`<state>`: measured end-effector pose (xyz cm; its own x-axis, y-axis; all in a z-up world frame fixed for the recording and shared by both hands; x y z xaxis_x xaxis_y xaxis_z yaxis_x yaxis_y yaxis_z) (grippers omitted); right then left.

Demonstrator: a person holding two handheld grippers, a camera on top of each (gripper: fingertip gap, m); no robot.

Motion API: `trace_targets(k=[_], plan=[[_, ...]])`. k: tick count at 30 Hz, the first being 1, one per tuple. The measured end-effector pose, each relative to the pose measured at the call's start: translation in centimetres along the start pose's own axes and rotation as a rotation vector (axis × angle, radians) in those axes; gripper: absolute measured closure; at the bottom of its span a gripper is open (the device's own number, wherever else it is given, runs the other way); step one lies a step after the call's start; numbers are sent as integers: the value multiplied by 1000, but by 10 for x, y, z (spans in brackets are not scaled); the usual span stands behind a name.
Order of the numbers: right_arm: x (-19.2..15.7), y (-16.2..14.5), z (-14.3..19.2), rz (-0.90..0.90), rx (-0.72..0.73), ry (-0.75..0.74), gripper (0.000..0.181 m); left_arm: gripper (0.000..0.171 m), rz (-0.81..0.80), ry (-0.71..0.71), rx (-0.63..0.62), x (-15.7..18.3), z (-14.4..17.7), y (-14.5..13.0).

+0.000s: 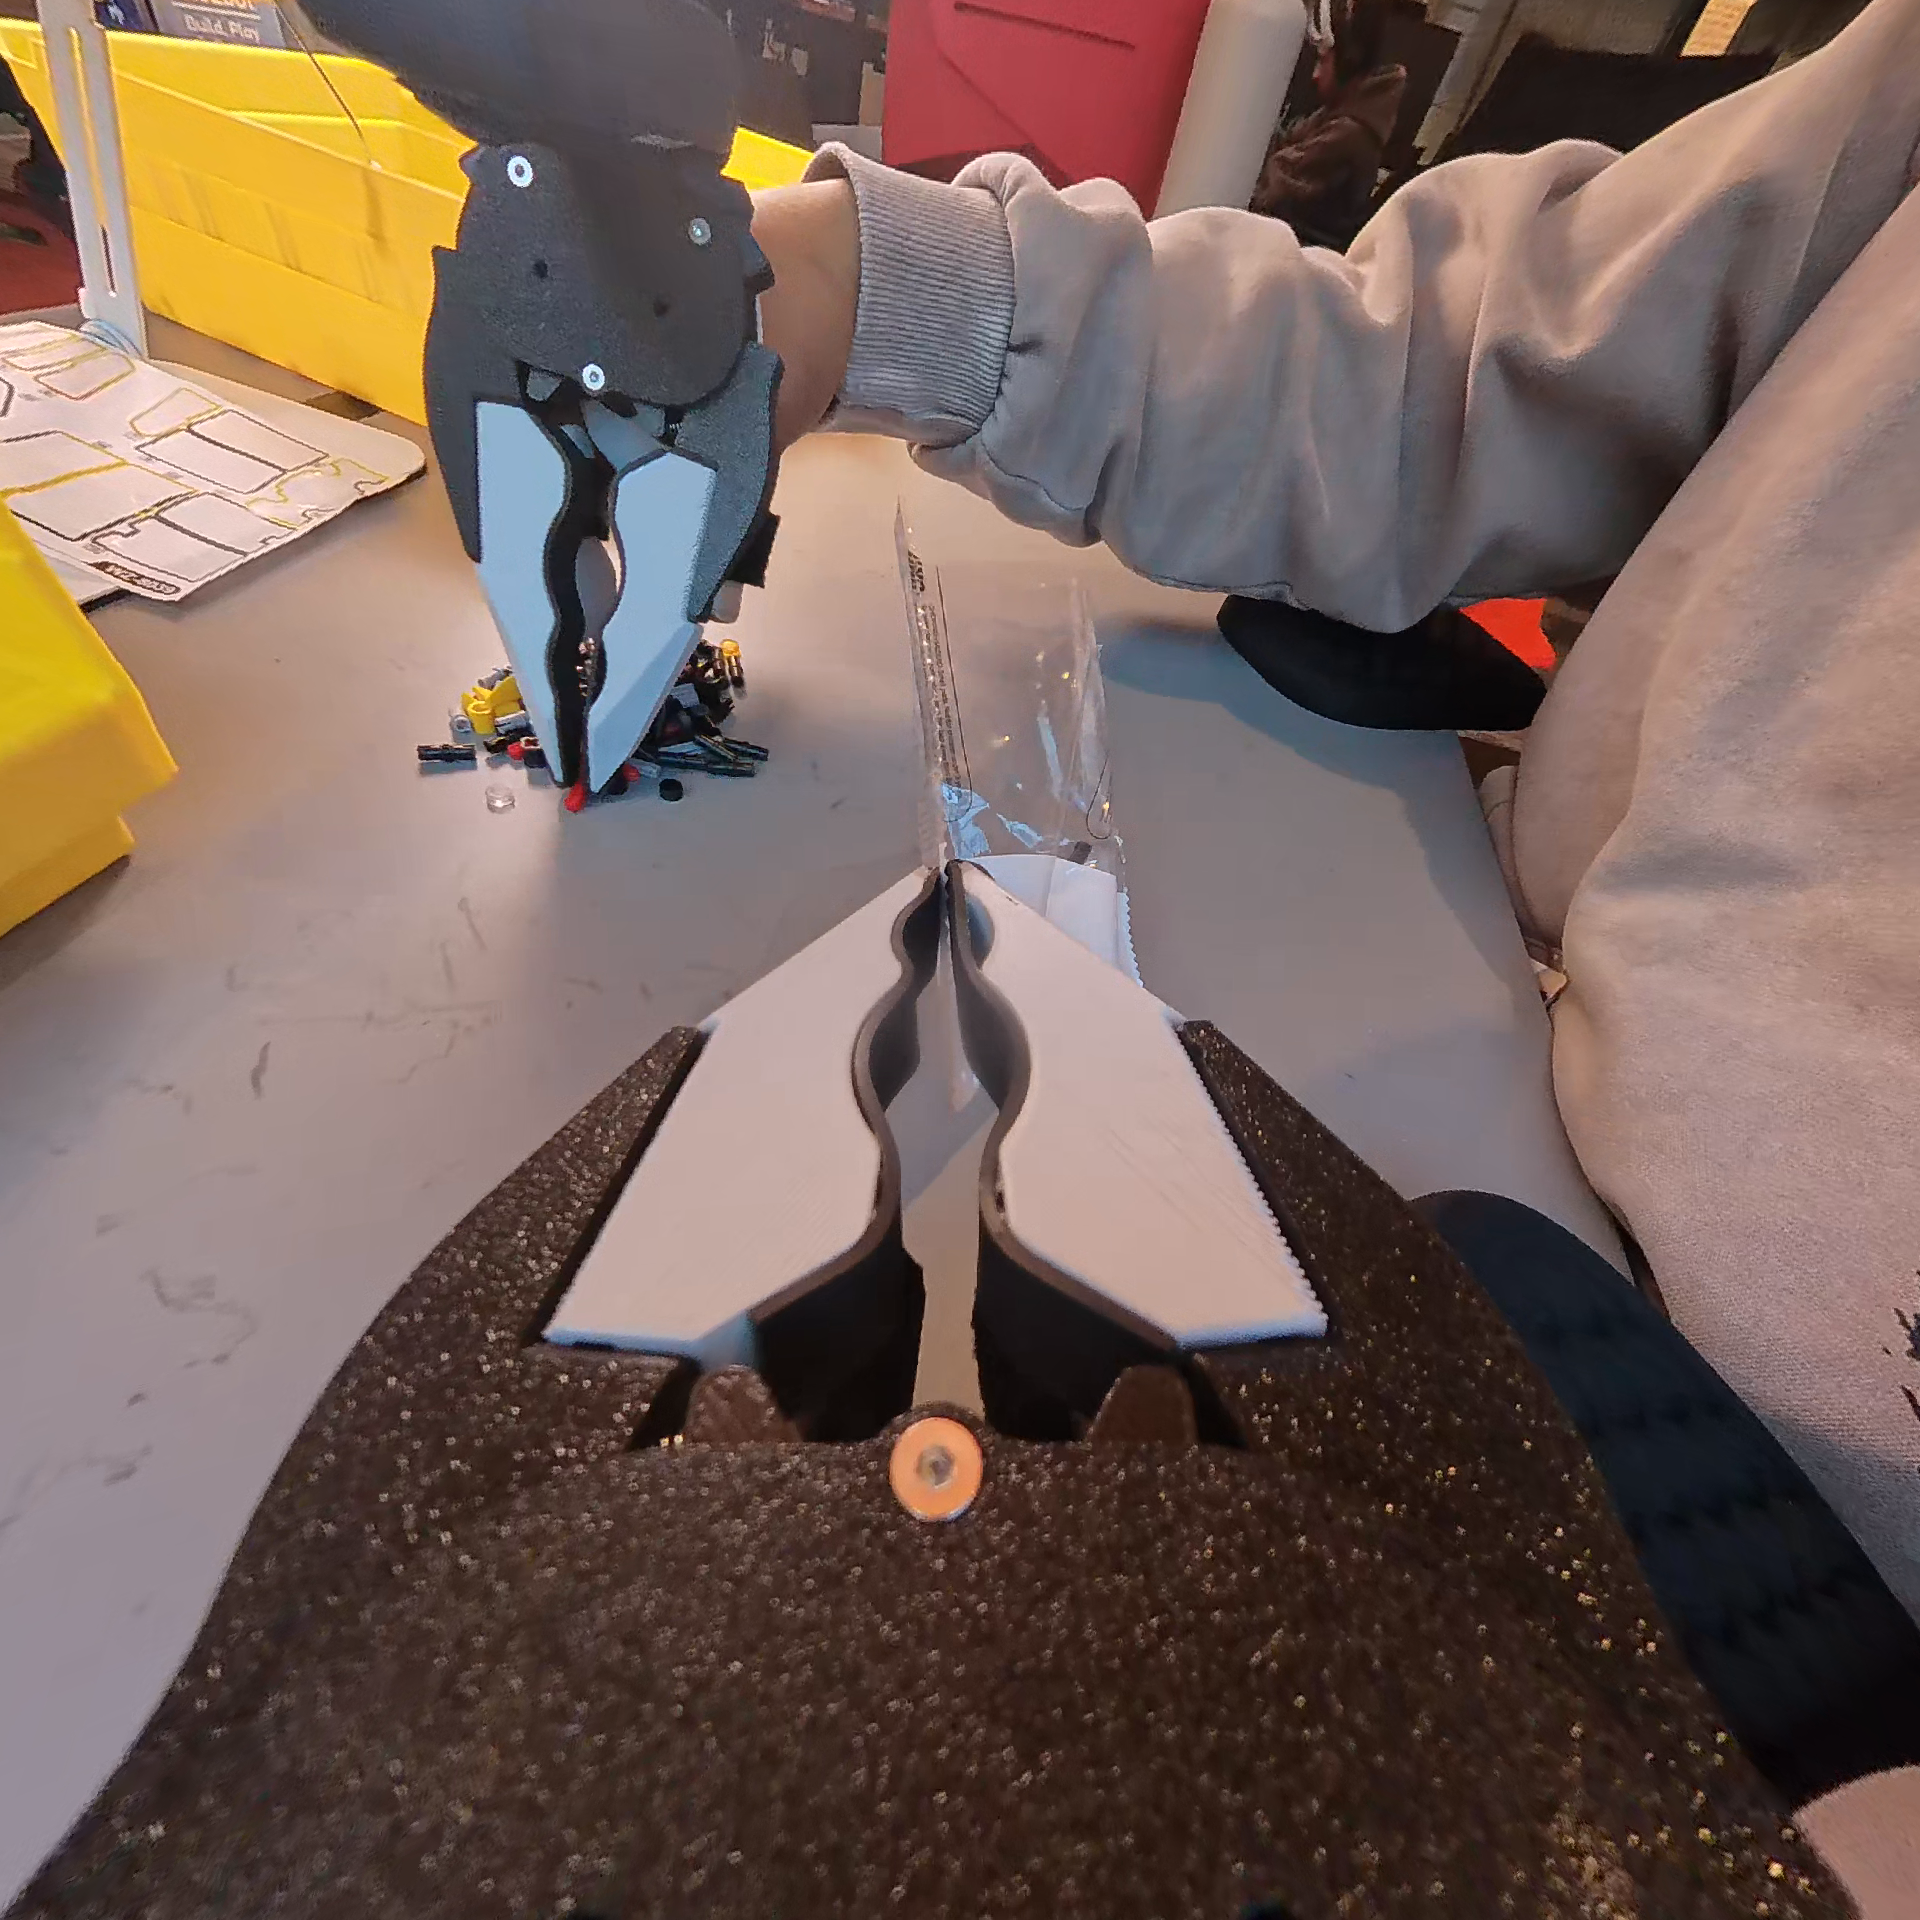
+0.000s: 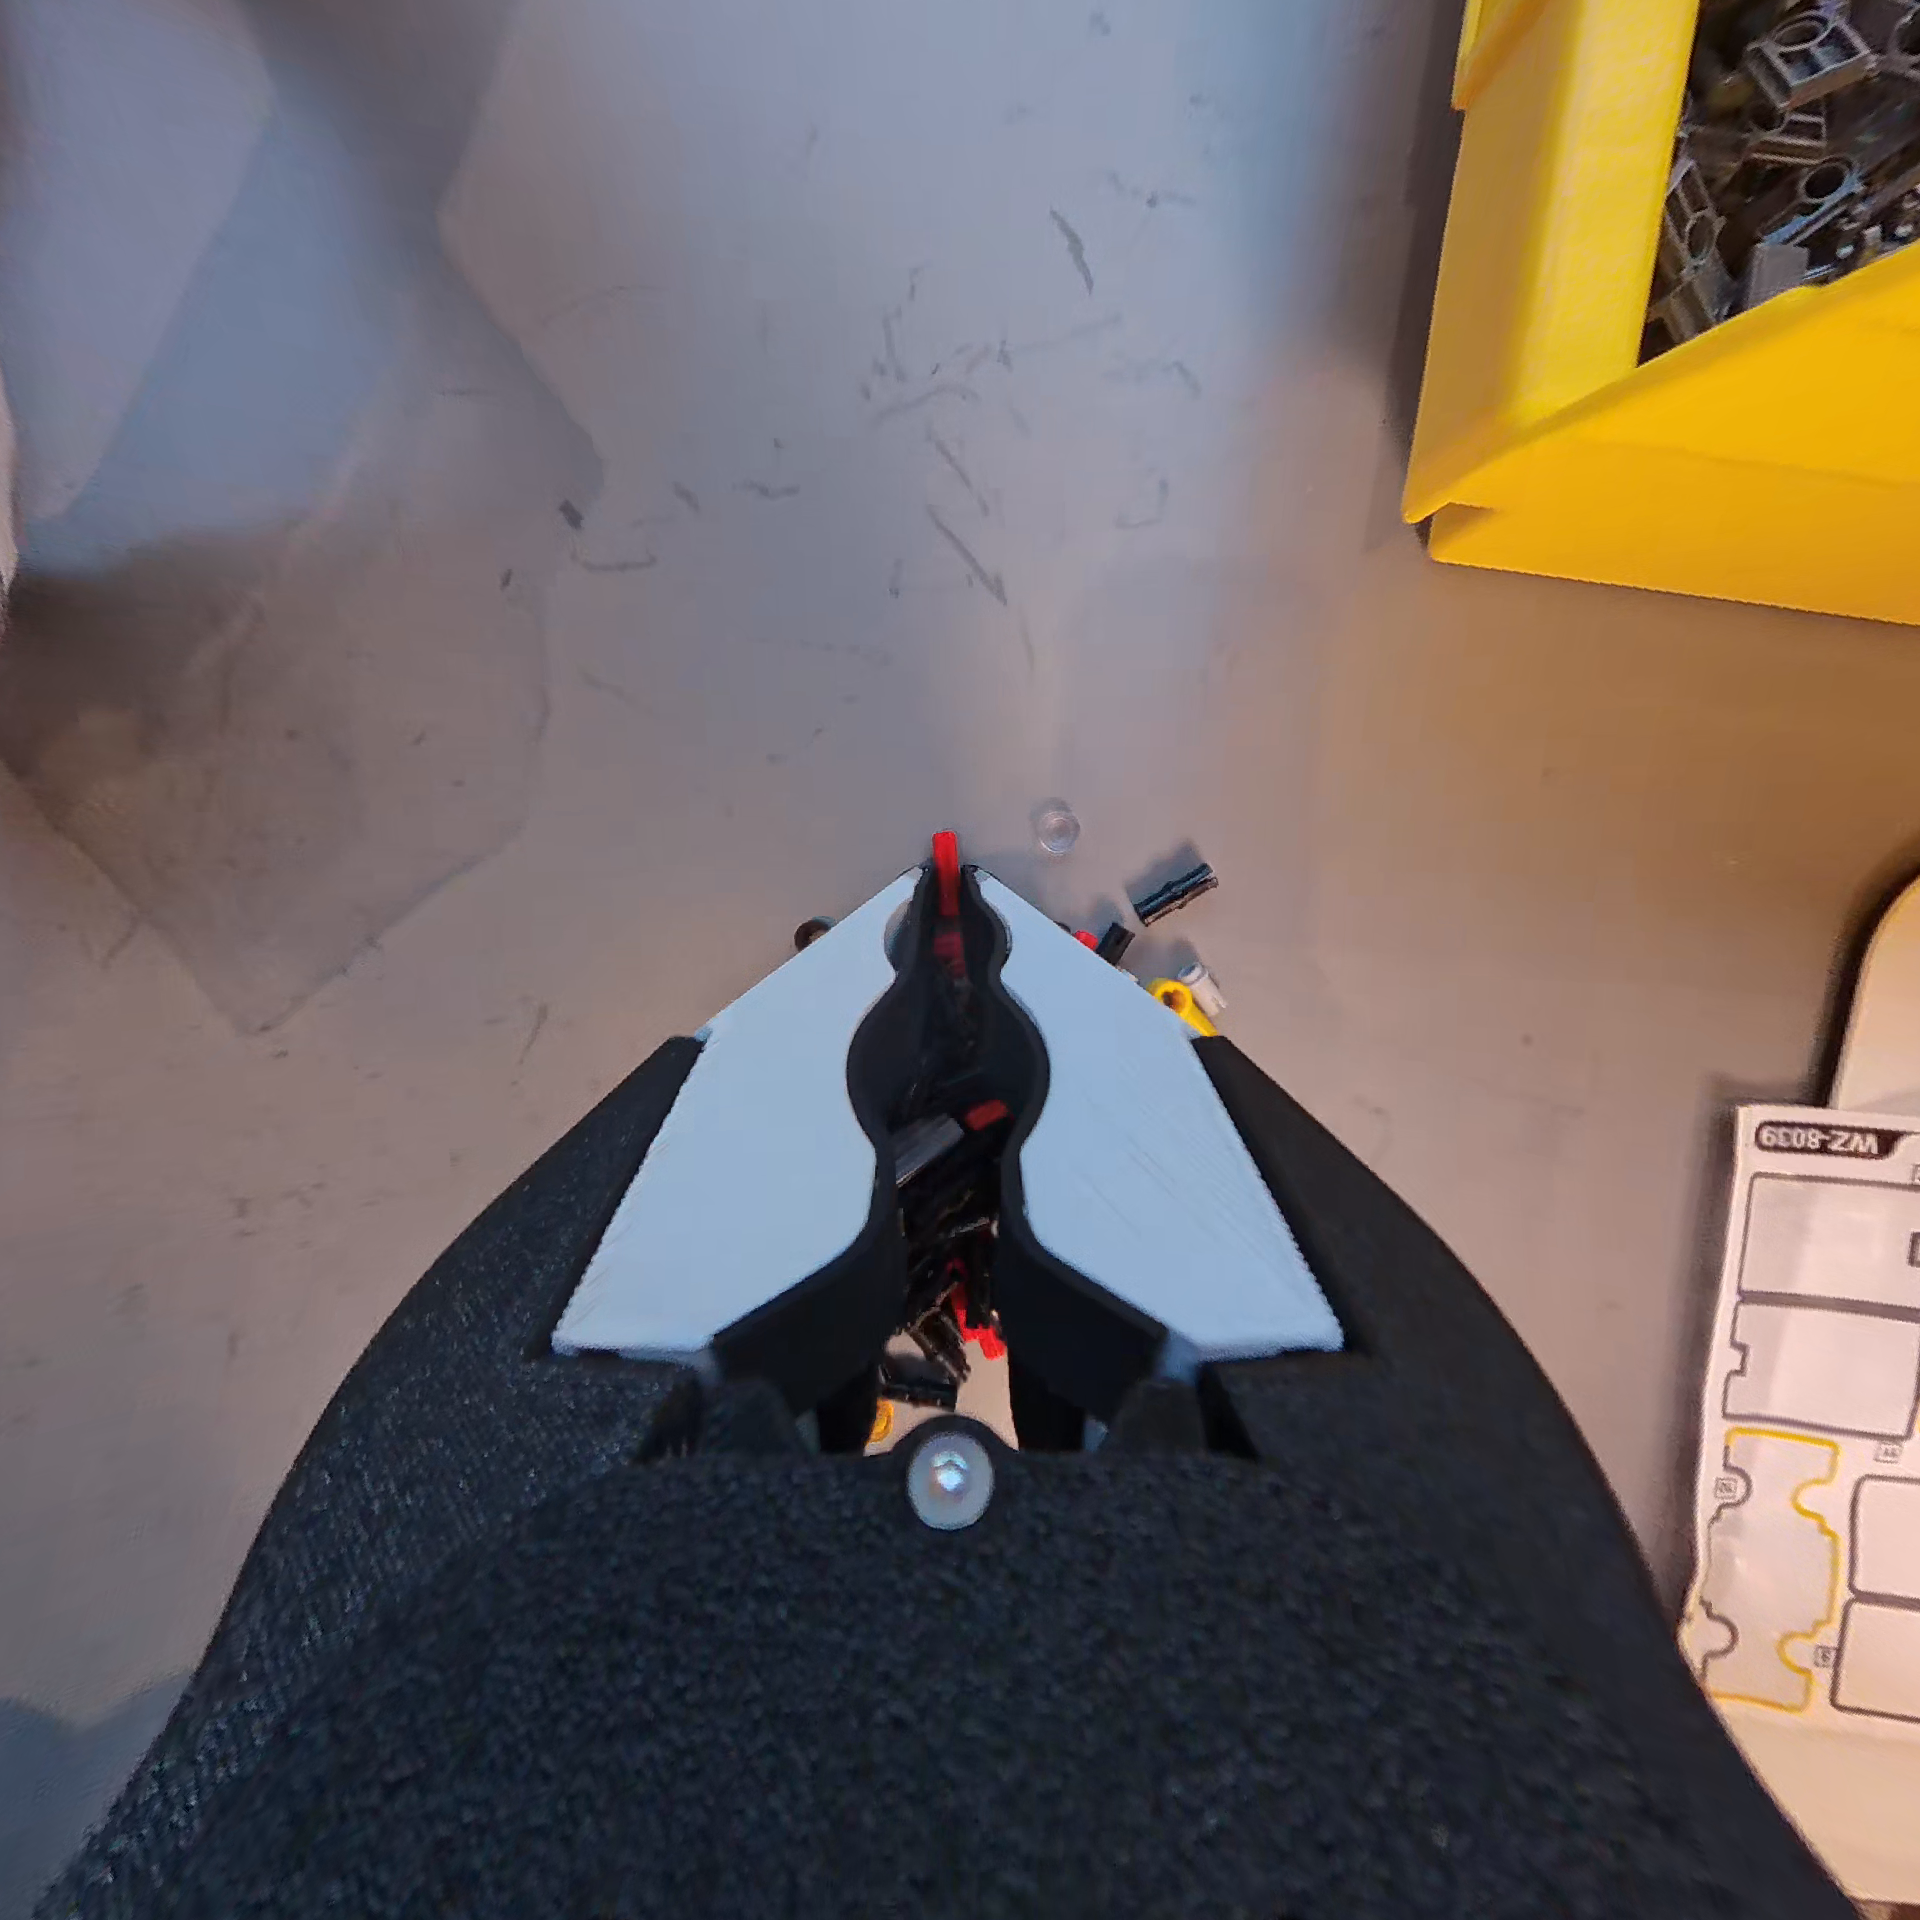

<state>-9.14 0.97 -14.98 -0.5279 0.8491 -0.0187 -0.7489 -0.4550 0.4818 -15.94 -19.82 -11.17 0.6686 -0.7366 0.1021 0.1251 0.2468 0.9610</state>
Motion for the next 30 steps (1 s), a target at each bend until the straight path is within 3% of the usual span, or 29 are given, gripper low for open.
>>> trace_targets(k=[4,9,14,19,23,26,30], plan=[[-13,13,28,-20,181,78,178,171,-2,5,-1,0,0,0],[-63,34,80,83,396,286,178,171,4,7,0,-2,0,0],[-97,34,78,176,350,326,168,171,2,12,6,-1,1,0],[-66,28,83,53,435,230,163,171,3,11,4,0,1,0],[-24,0,52,-46,237,17,163,171,3,12,3,0,1,0],[-16,-11,24,-53,111,-7,162,171,4,11,1,0,1,0],[-18,-10,13,-4,49,20,159,171,5,13,1,-1,2,-1]])
Point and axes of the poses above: each gripper's, where its closed fingertips meet, z back along the fingers, y out of its top, x = y × z across the jaws, the point moved 7 cm from there along z, back along the fingers, and after that the axes turned 6 degrees about -z, right-handed, at the moved point
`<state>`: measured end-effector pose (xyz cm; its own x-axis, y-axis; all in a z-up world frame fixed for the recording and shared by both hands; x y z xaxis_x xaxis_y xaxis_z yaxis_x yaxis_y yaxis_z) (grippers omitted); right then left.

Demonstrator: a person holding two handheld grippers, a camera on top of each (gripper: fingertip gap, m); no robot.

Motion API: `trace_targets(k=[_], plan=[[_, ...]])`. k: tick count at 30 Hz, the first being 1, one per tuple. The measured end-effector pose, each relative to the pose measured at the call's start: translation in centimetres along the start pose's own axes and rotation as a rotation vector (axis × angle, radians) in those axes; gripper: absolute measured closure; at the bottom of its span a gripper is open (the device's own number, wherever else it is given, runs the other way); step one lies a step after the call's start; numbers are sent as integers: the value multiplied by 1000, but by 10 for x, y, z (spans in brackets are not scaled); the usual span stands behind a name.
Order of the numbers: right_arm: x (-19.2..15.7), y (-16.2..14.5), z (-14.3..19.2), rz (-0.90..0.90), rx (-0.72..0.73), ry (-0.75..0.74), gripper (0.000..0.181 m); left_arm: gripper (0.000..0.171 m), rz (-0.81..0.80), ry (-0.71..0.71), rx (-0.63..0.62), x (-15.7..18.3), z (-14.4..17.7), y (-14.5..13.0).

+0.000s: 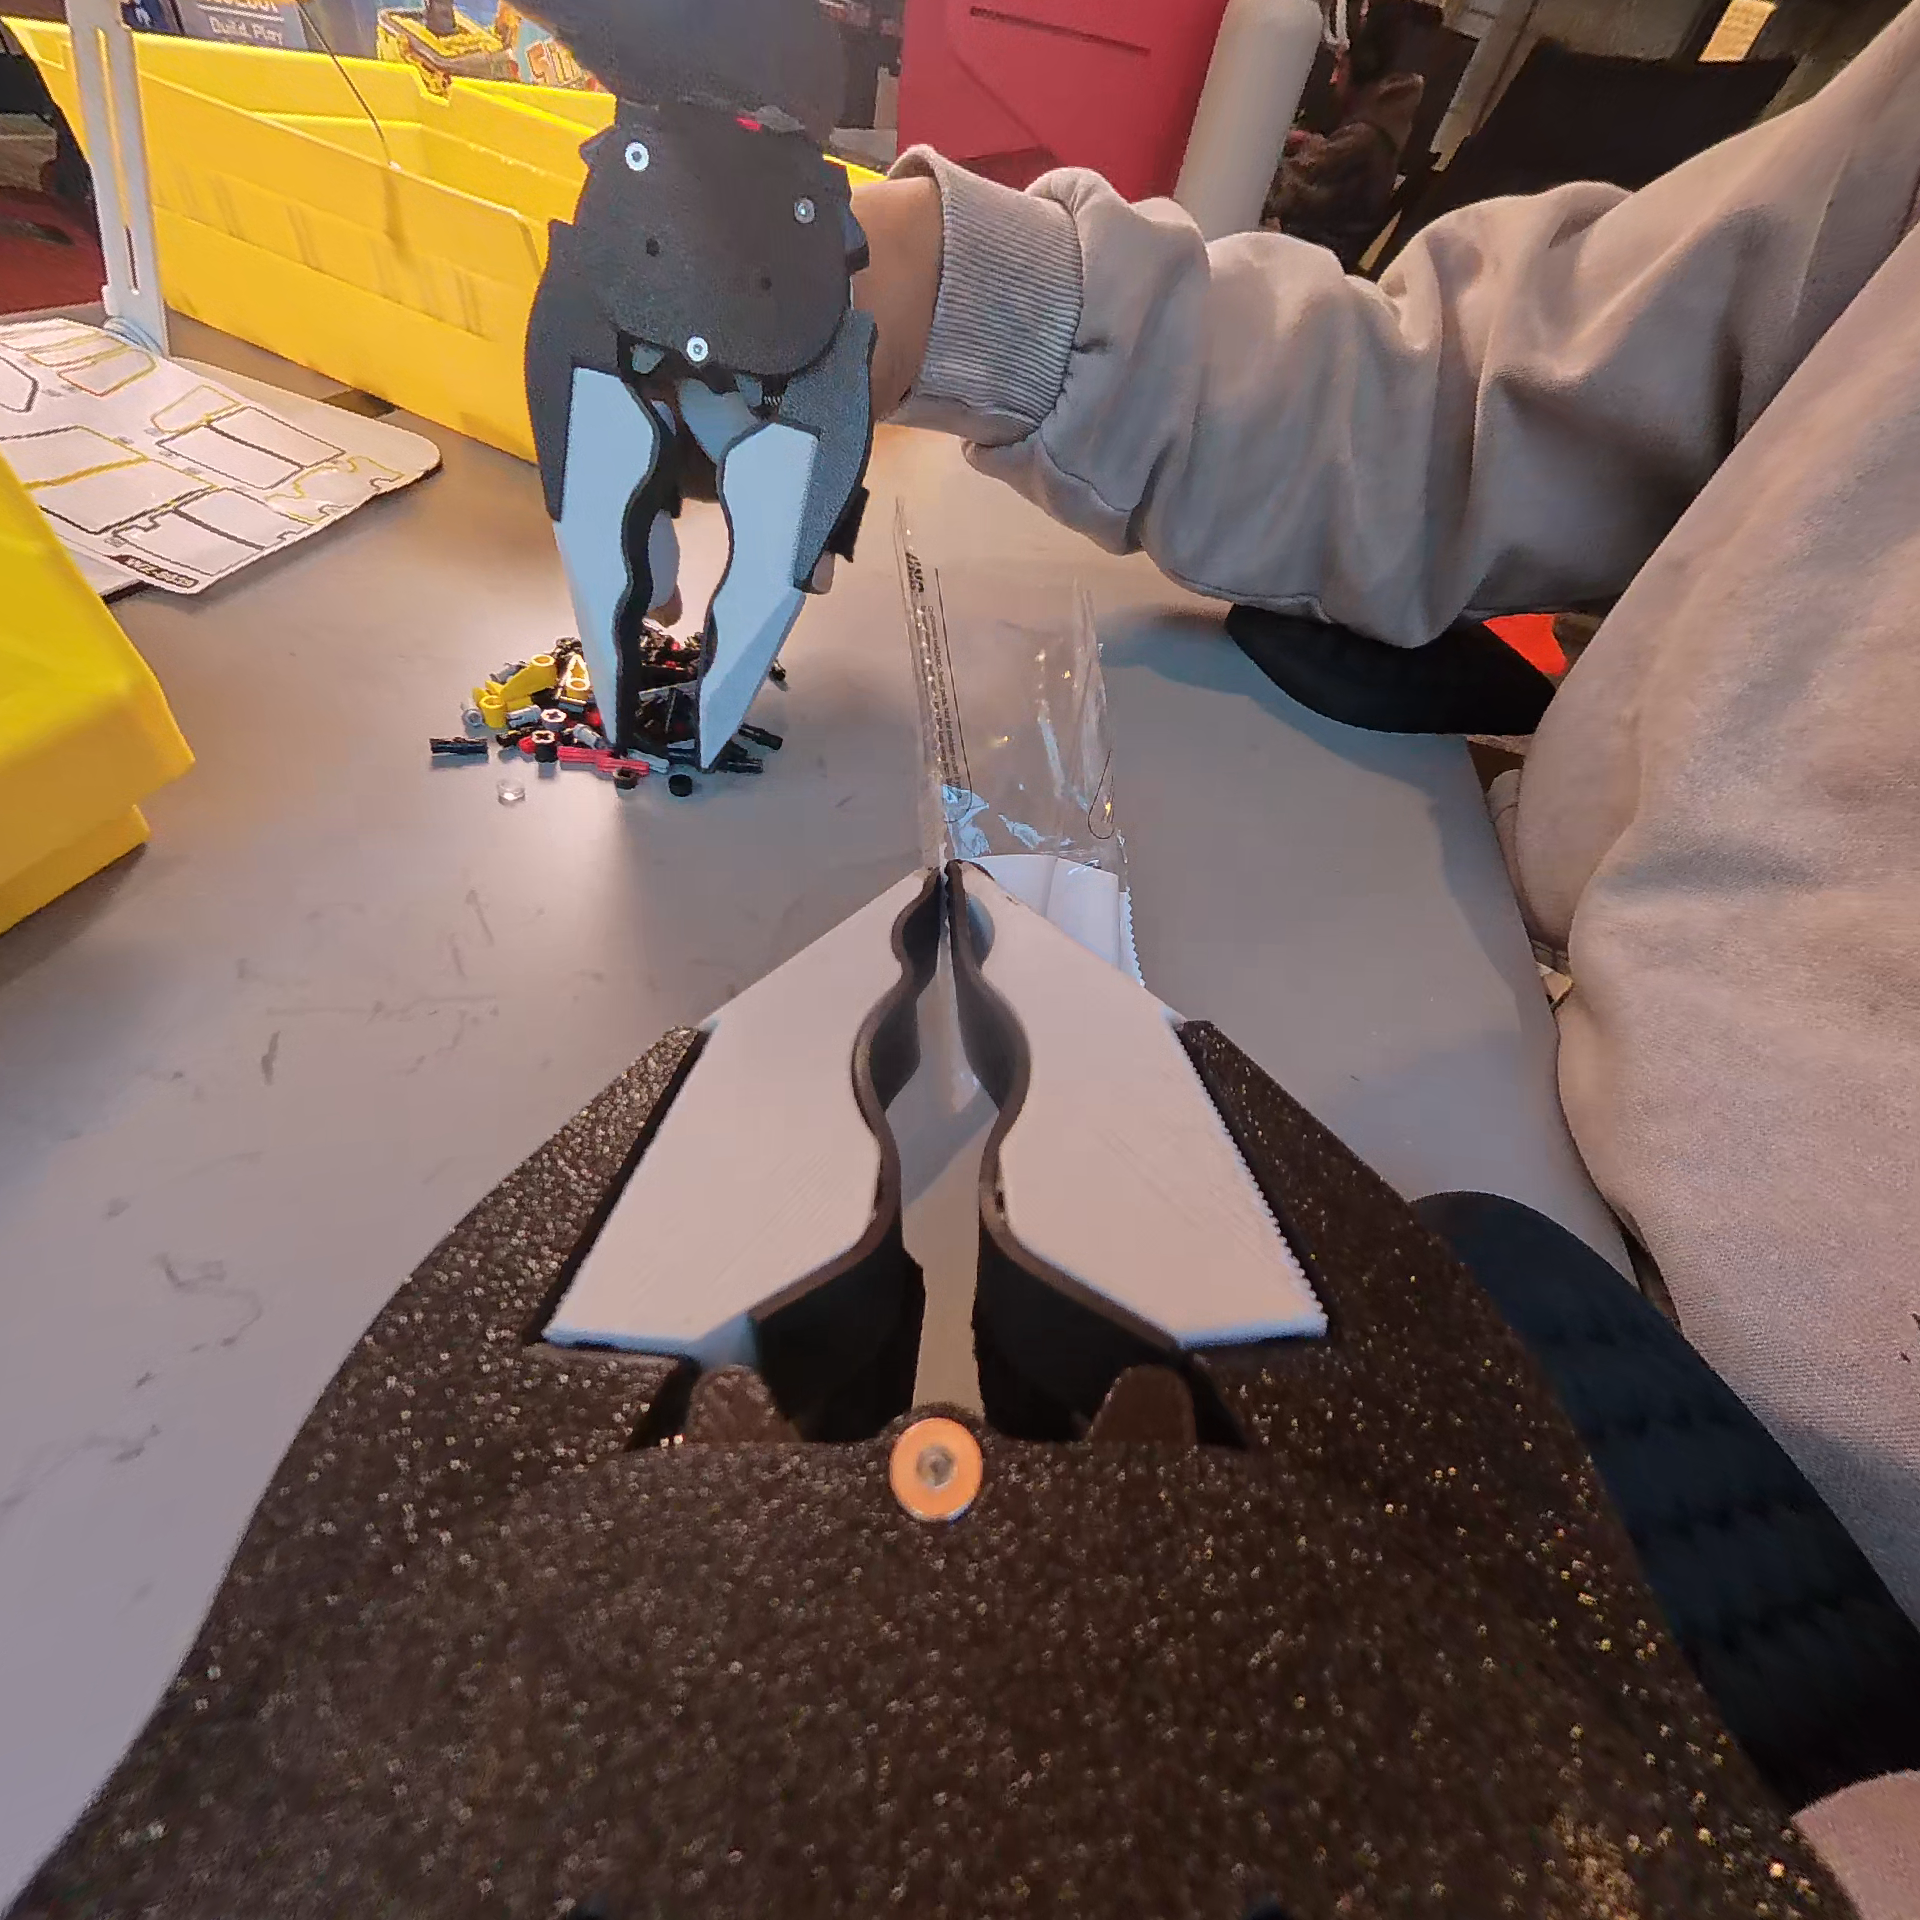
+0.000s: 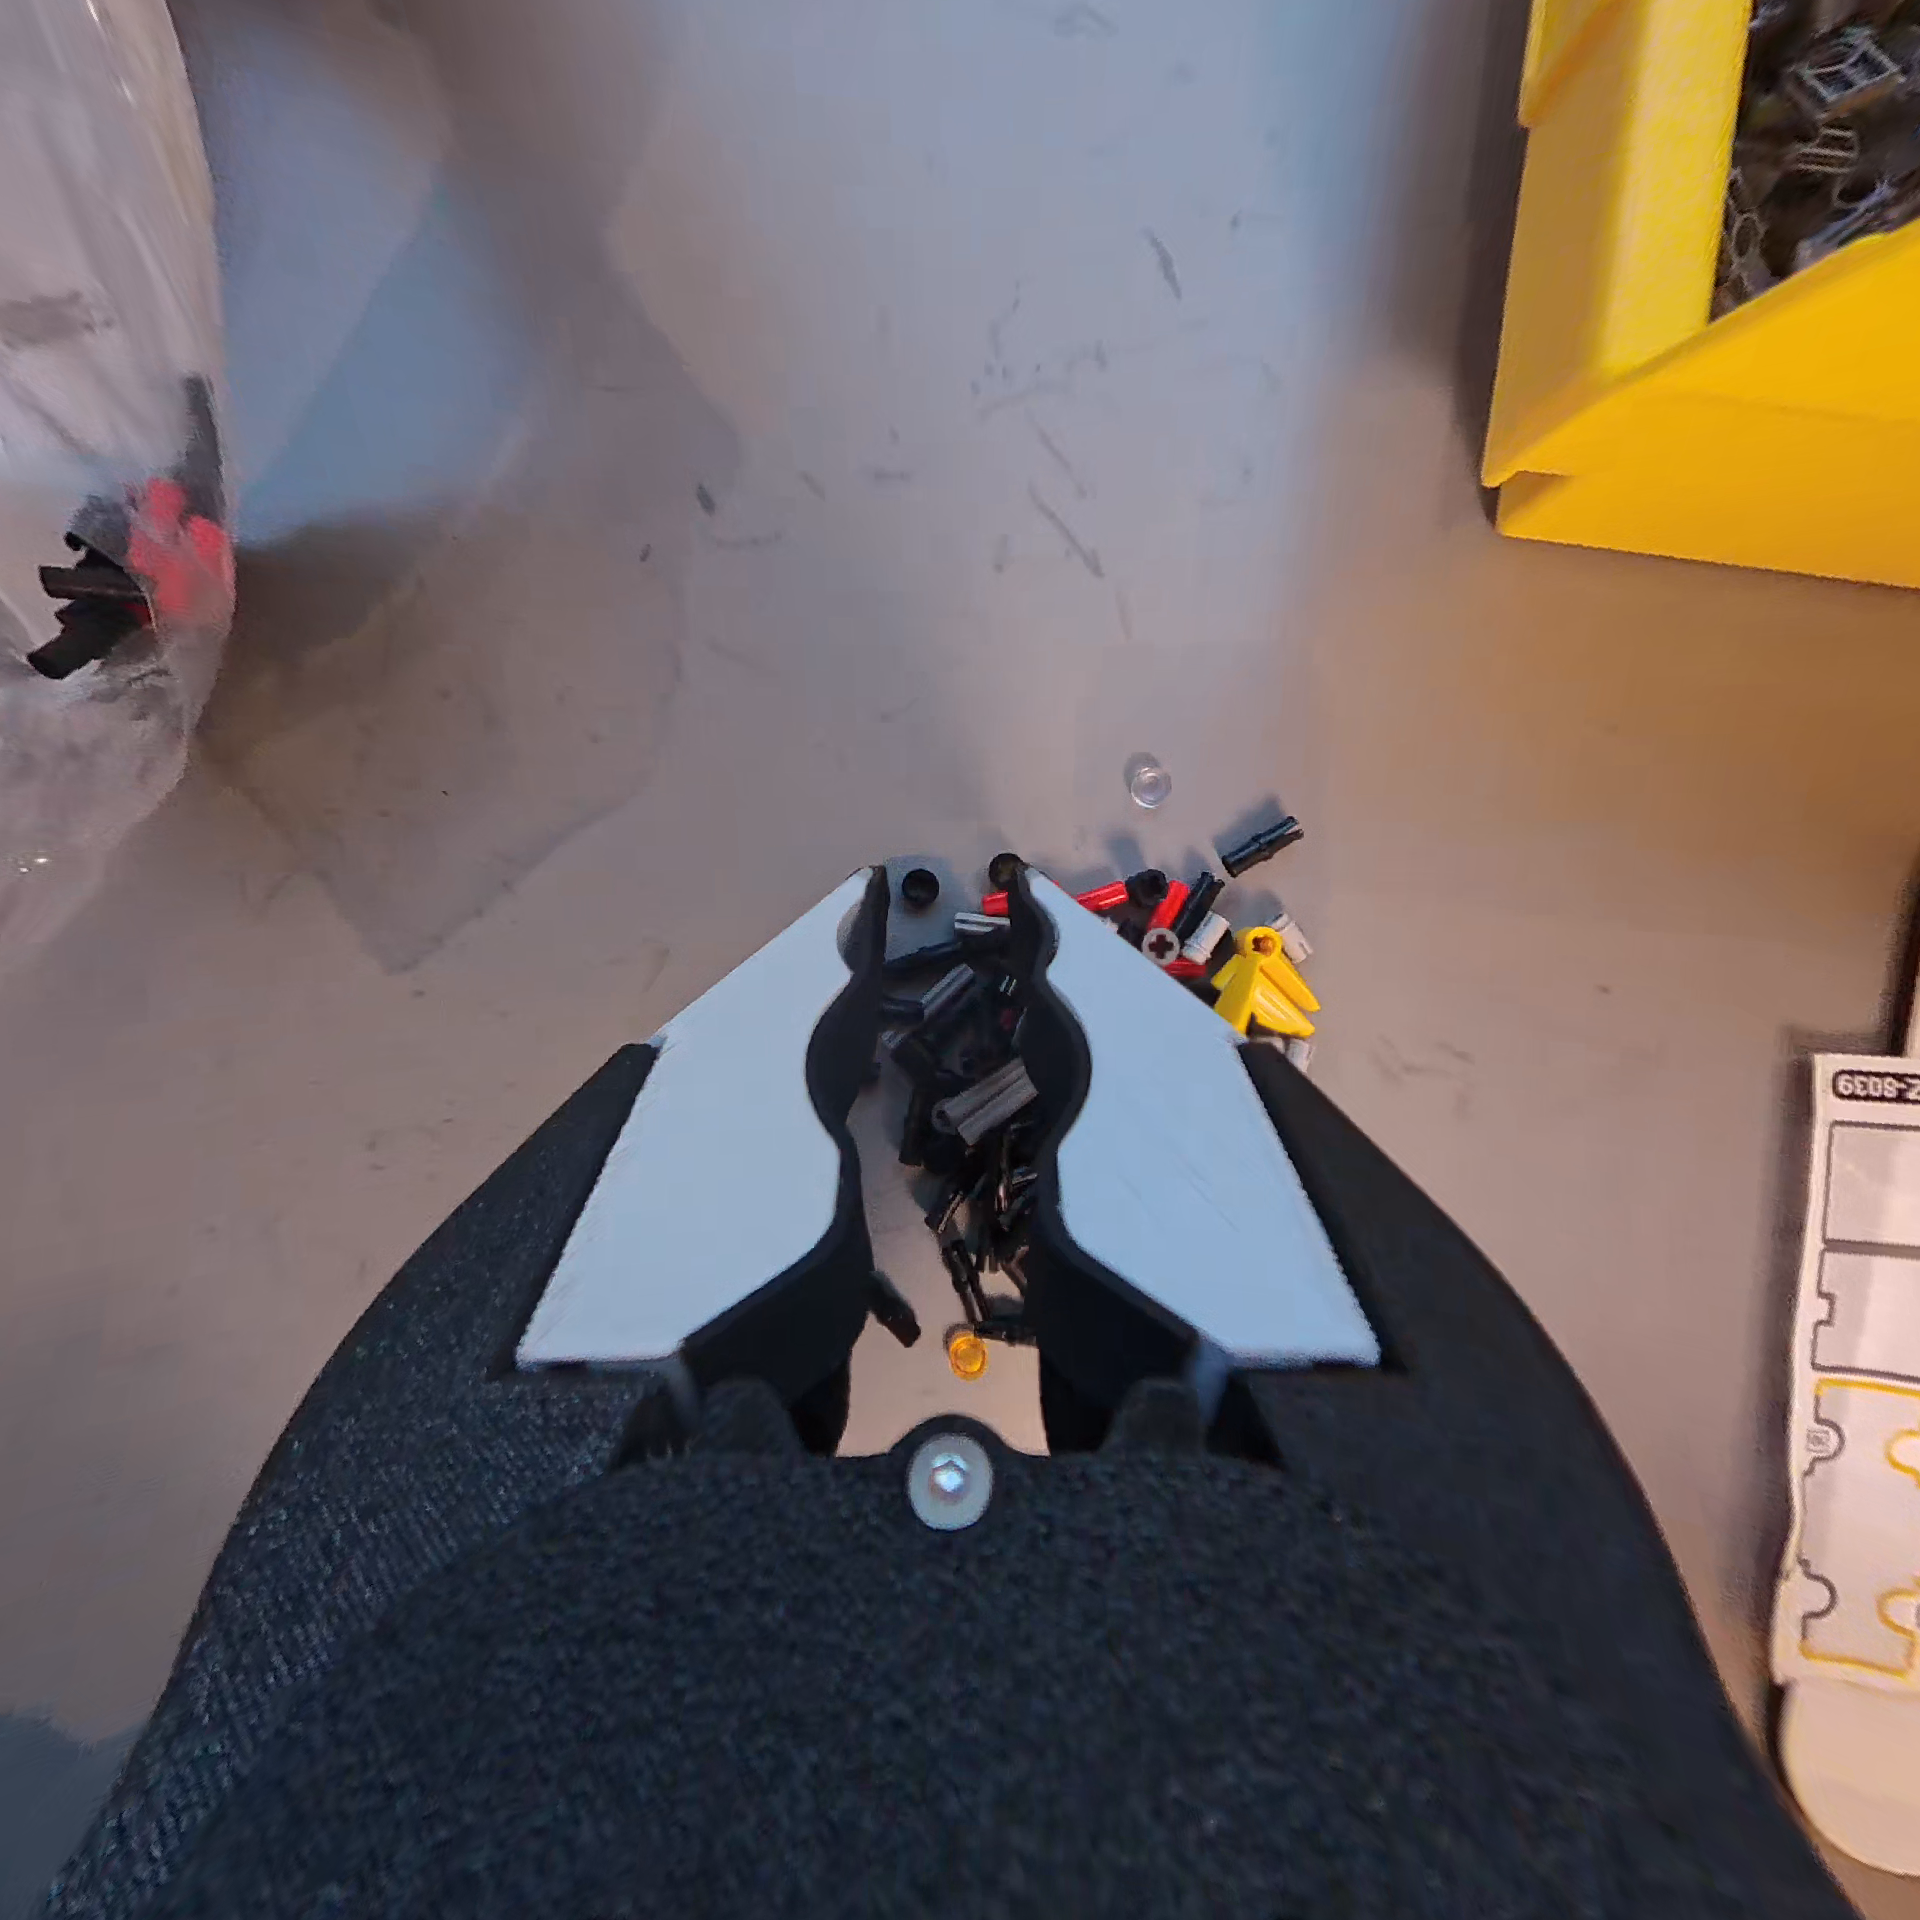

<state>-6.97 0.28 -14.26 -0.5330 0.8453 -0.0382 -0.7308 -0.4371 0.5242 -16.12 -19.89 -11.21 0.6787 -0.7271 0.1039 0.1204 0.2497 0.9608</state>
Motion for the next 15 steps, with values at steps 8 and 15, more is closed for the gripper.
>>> trace_targets(k=[8,15], plan=[[5,4,-10,70,-122,44,157,171,-1,-1,0,0,1,0],[8,6,-10,85,-140,71,172,171,0,1,-2,-1,1,-1]])
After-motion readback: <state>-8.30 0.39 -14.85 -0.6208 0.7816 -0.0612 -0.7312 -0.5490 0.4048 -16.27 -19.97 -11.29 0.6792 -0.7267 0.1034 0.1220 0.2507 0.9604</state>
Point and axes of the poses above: each gripper's, where its closed fingertips meet, z back along the fingers, y out of its top, x = y × z across the jaws, the point moved 7 cm from there along z, back along the fingers, and after that the axes turned 6 degrees about -z, right-handed, at the moved point
